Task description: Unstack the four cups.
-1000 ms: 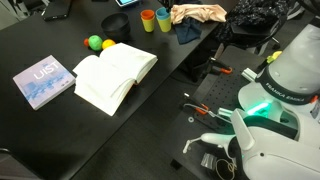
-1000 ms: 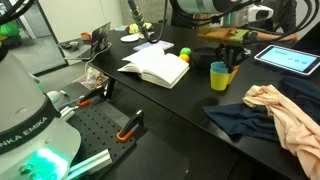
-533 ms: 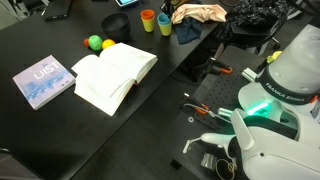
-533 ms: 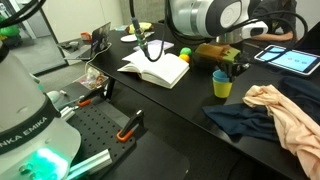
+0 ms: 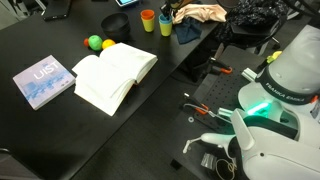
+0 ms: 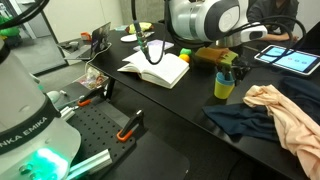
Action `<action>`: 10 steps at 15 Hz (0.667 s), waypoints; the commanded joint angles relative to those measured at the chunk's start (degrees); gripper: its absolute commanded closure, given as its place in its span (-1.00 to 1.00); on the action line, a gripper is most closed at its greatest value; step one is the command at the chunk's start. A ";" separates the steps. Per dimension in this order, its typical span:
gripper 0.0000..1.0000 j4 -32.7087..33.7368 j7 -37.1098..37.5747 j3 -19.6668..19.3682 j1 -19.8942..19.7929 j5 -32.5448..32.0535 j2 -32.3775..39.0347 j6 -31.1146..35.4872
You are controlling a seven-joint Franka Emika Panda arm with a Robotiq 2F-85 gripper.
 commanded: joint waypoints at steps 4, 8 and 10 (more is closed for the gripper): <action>-0.94 0.69 2.47 -5.69 6.14 -0.37 -0.69 -4.28; -0.49 0.92 2.87 -5.59 6.83 -0.72 -0.67 -5.93; -0.33 1.01 2.98 -5.45 7.05 -0.88 -0.83 -6.51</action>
